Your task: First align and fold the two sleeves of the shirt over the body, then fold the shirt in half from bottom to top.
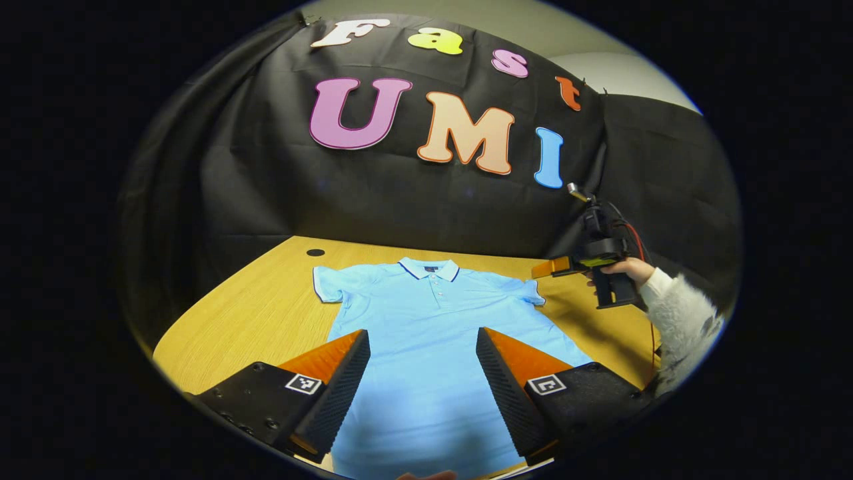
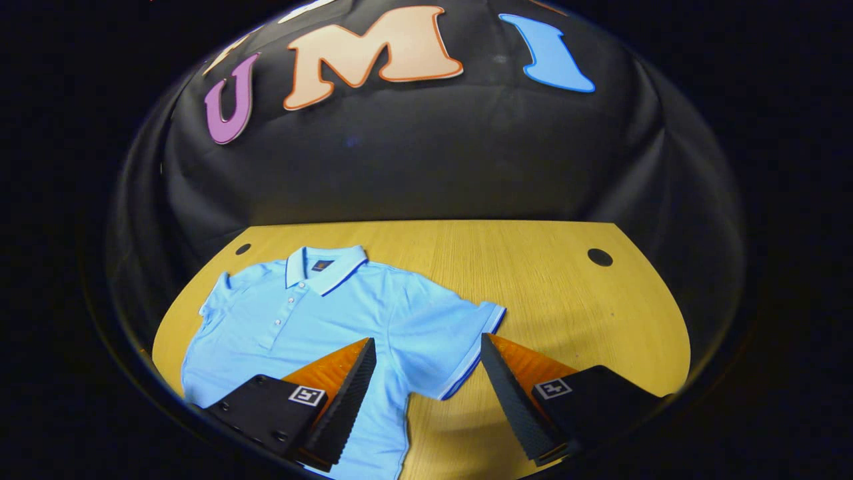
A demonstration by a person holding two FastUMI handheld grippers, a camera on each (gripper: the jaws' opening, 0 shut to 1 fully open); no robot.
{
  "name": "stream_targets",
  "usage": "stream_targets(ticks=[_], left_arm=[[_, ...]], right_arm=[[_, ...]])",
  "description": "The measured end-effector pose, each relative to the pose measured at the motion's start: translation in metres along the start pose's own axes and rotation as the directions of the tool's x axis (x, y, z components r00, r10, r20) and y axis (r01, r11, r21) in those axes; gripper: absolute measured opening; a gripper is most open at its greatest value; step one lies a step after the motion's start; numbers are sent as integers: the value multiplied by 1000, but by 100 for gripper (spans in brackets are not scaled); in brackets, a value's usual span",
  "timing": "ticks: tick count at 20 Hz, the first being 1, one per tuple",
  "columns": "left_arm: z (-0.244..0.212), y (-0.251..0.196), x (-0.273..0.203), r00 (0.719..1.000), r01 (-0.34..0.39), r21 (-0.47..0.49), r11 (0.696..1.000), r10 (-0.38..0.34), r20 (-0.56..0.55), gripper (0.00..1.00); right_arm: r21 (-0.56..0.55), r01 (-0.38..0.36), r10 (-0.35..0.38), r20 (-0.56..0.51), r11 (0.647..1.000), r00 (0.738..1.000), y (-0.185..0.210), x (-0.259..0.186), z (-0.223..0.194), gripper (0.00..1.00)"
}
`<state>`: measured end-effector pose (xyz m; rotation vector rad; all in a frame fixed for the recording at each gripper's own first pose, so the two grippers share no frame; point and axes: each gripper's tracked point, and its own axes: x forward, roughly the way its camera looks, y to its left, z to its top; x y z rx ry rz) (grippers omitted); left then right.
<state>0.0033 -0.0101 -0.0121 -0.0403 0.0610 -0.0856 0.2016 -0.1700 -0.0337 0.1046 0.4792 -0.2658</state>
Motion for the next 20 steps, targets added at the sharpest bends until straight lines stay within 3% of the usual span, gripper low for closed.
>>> stream_targets(ticks=[2,4,5,14,17,20], left_arm=[[0,3,0,1000,-5,0,1000,5,1,96],[-3,4,2,1000,-8,5,1000,8,-7,96],[-5,3,3,1000,-4,3,1000,4,-14,96],[-5,0,4,1000,5,1,1000,-5,-18,96],[-6,1,4,1000,2,2,1000,-2,-21,96],[-6,3,5,1000,-2,-1,1000,2,-22,96]], right_arm=[[7,42,-41,-34,999,999,-12,21,-7,98],[-2,70,-70,-43,998,997,-20,38,-10,94],[-2,82,-82,-51,997,995,-23,43,-13,98],[-2,87,-87,-100,996,991,-27,62,-33,94],[0,73,-72,-99,997,992,-24,61,-33,78],[15,45,-43,-105,999,994,-18,61,-34,37]])
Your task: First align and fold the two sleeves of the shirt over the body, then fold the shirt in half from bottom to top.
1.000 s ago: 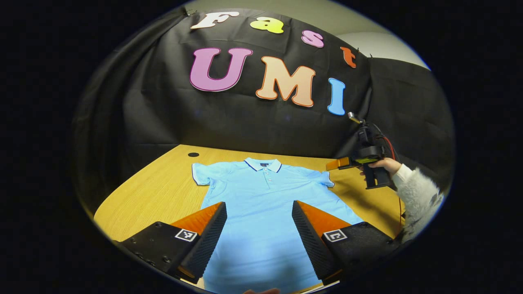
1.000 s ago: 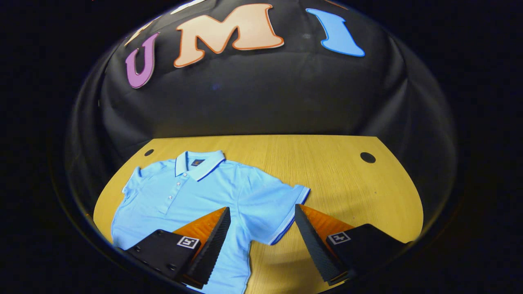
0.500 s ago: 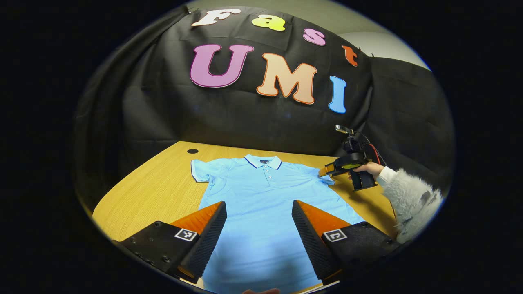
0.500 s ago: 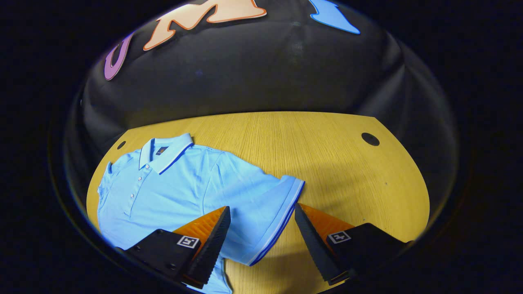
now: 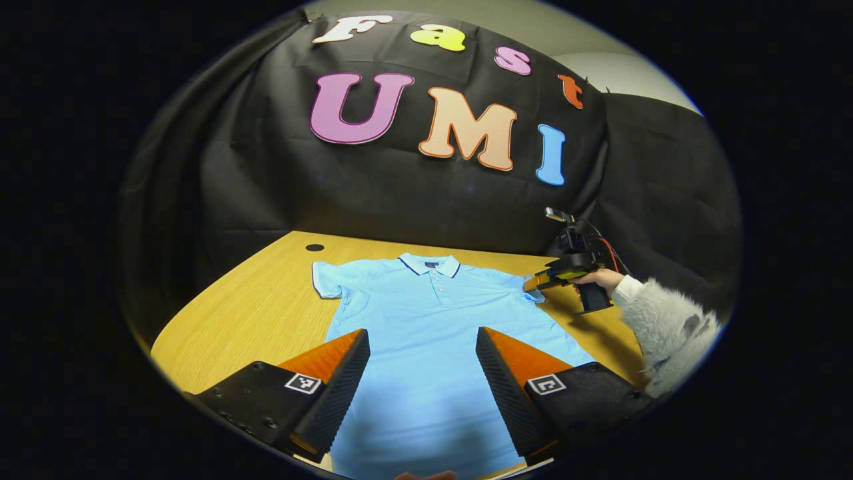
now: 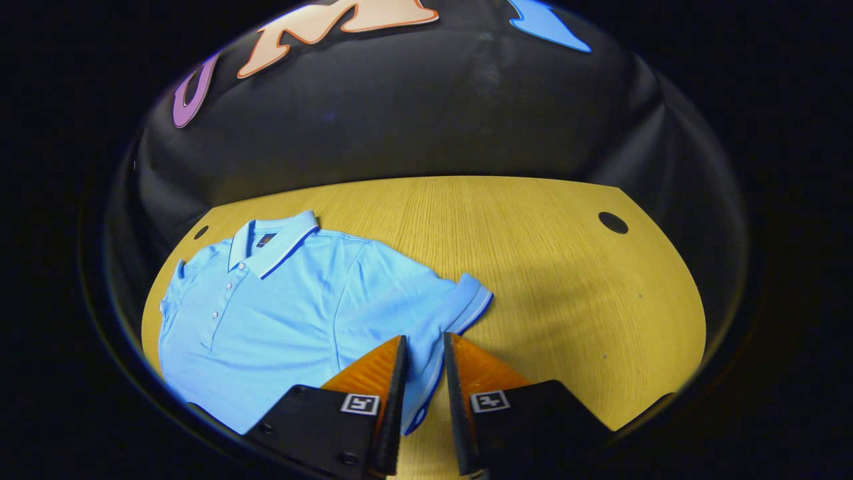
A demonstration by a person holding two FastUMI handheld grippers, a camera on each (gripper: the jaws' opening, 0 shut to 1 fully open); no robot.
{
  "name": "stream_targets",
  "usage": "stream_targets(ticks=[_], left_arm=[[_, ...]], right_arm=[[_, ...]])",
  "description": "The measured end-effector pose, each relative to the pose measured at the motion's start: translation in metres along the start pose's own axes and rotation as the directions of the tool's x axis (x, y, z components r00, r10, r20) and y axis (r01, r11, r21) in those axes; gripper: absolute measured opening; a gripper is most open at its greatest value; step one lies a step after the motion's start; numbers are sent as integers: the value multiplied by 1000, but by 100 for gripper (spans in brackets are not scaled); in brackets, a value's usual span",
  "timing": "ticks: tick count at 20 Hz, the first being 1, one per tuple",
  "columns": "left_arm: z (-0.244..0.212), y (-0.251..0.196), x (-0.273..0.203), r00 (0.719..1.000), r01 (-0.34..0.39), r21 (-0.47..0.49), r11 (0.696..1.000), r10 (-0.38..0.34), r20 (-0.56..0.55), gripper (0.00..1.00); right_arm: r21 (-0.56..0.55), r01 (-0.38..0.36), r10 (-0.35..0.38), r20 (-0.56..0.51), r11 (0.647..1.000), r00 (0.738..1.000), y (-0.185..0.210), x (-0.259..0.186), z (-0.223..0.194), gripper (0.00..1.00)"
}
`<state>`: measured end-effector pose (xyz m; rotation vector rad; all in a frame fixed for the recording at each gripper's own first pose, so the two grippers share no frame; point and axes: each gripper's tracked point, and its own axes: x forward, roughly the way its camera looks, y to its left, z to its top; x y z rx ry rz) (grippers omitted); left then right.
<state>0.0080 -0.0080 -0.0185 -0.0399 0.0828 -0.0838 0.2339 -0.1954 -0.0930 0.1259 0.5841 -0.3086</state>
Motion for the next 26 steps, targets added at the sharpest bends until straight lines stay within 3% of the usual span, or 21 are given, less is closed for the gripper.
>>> stream_targets(ticks=[1,2,6,9,14,17,22,26], left_arm=[[0,-1,0,1000,1,0,1000,-1,0,96],[0,-1,-1,1000,3,0,1000,-3,-2,96],[-1,0,0,1000,5,-4,1000,-5,-5,96],[-3,1,1,1000,1,-9,1000,-1,-8,96],[-5,-1,2,1000,8,-8,1000,-8,-13,96],[-4,-4,1,1000,13,-5,1000,-13,-11,96],[-7,-5,3,1000,19,-8,1000,-19,-20,96],[-7,-4,3,1000,16,-11,1000,-17,-19,96]], right_arm=[[16,-6,6,-4,1000,1000,3,1,-1,29],[27,-13,13,-5,1000,1000,6,0,-1,15],[40,-19,19,12,999,1000,12,-4,4,2],[62,-40,34,85,997,996,25,-13,25,2],[102,-190,173,160,976,972,76,-29,44,2],[109,-285,267,154,952,951,114,-33,39,2],[109,-351,336,136,930,932,148,-24,26,2],[118,-424,409,133,898,903,169,-29,21,16]])
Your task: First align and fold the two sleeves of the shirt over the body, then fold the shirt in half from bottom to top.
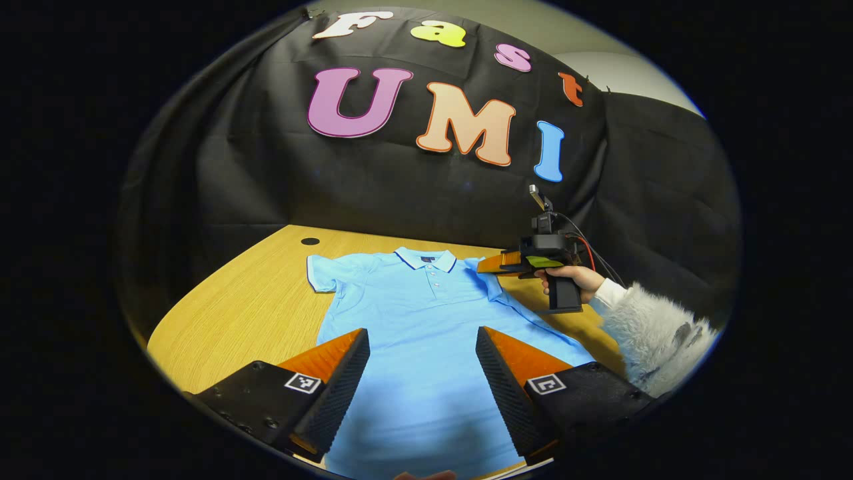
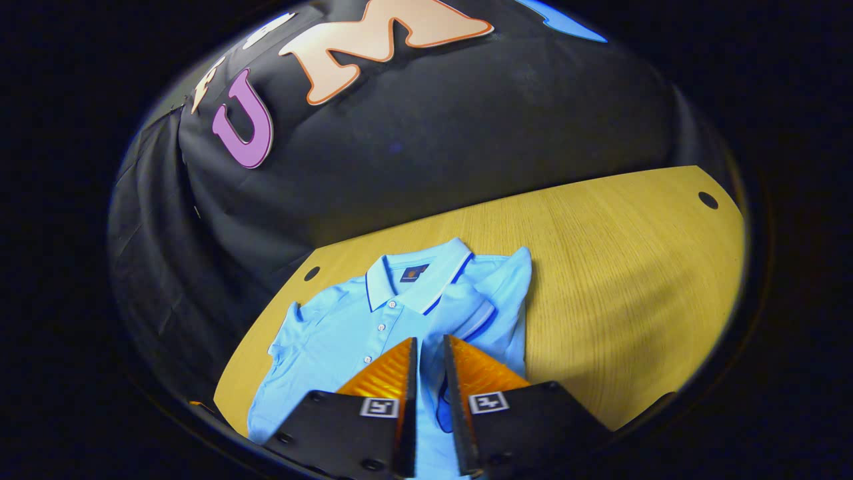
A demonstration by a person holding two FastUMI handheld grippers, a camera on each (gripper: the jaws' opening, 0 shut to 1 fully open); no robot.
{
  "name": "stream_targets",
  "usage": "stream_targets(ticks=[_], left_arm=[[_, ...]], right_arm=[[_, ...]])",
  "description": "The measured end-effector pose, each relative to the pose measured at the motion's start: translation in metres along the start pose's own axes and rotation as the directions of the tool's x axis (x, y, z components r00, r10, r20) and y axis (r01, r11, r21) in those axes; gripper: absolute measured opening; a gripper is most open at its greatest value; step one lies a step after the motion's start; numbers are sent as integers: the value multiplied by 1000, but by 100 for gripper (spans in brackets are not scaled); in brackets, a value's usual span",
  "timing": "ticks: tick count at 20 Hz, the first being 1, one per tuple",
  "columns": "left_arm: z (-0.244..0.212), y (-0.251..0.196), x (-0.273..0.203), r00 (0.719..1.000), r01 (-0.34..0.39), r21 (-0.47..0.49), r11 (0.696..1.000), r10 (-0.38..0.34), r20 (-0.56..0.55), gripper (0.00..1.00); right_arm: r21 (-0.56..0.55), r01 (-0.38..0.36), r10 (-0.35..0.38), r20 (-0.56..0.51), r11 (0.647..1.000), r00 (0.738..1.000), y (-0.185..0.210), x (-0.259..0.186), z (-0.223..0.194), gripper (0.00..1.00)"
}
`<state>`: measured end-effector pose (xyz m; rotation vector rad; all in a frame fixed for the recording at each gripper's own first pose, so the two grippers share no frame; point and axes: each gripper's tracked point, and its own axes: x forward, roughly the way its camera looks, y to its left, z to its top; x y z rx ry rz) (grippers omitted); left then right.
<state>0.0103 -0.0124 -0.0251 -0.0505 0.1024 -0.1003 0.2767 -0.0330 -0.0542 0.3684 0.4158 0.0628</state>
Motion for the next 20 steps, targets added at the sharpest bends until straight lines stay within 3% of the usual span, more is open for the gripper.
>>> stream_targets(ticks=[2,3,4,6,11,17,20], left_arm=[[0,1,0,1000,-2,-5,1000,2,1,96],[0,1,0,1000,-4,-6,1000,4,1,96],[0,3,0,1000,-6,-7,1000,6,-1,96],[0,6,0,1000,-12,-9,1000,12,-2,96],[-2,17,3,999,-36,-21,999,36,-12,96],[2,38,5,997,-75,-21,997,75,-6,96],[8,56,10,994,-110,-23,994,110,-4,96]], right_arm=[[-29,-4,4,0,1000,1000,3,-4,-1,80],[-48,-7,7,2,999,1000,4,-13,-1,79],[-64,-16,17,11,998,1000,10,-16,-1,91],[-82,-43,45,29,996,999,22,-29,-2,98],[-144,-101,117,103,984,988,43,-96,-8,98],[-190,-71,111,207,979,972,23,-183,-38,98],[-214,-2,61,272,977,960,4,-212,-55,98]])
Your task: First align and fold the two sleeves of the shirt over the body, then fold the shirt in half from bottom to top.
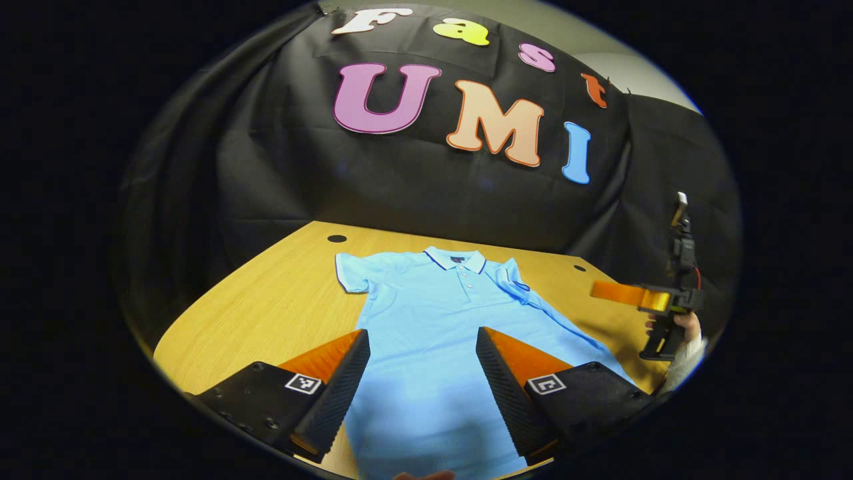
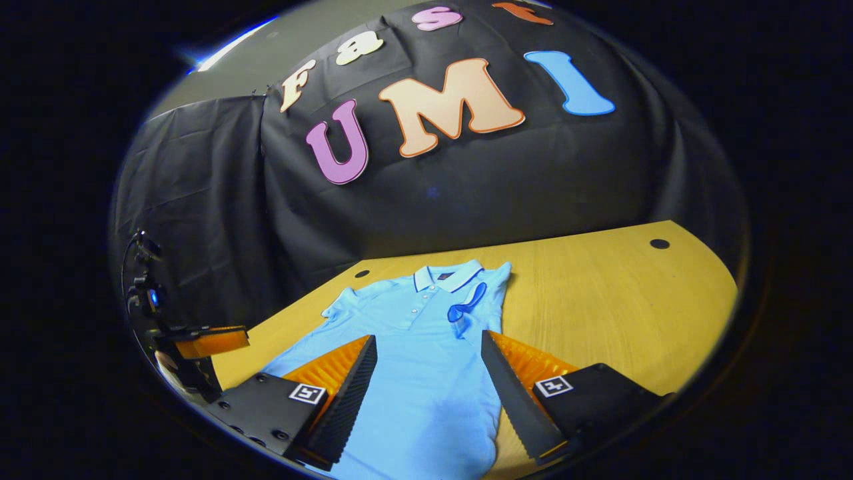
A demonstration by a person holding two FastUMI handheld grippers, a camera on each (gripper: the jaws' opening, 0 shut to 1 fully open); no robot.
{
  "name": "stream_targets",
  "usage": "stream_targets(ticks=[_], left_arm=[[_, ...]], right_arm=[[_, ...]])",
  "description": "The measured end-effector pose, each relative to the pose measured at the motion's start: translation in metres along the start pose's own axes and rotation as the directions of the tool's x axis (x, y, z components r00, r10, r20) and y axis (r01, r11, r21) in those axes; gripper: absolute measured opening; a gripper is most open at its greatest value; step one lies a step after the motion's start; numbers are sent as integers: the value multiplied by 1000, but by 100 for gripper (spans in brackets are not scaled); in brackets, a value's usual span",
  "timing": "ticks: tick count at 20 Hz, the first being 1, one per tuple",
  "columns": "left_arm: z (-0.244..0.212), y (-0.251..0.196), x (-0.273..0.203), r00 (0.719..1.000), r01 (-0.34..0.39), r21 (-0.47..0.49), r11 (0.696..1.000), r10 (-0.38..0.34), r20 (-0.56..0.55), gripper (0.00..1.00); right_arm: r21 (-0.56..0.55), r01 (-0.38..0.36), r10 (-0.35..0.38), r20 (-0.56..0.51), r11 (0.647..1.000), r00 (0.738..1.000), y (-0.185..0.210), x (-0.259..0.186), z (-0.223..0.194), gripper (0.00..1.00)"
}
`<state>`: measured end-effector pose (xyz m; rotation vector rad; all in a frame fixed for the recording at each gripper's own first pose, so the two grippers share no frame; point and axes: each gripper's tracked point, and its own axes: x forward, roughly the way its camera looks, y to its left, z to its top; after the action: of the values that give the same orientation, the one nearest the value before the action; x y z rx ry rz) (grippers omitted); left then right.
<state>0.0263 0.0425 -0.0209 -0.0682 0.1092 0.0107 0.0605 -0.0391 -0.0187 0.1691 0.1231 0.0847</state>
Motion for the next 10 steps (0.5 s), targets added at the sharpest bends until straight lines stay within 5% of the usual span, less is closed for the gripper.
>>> stream_targets(ticks=[10], left_arm=[[22,61,99,986,-71,14,997,72,-152,95]], right_arm=[[17,40,-41,91,999,995,-11,-58,-13,98]])
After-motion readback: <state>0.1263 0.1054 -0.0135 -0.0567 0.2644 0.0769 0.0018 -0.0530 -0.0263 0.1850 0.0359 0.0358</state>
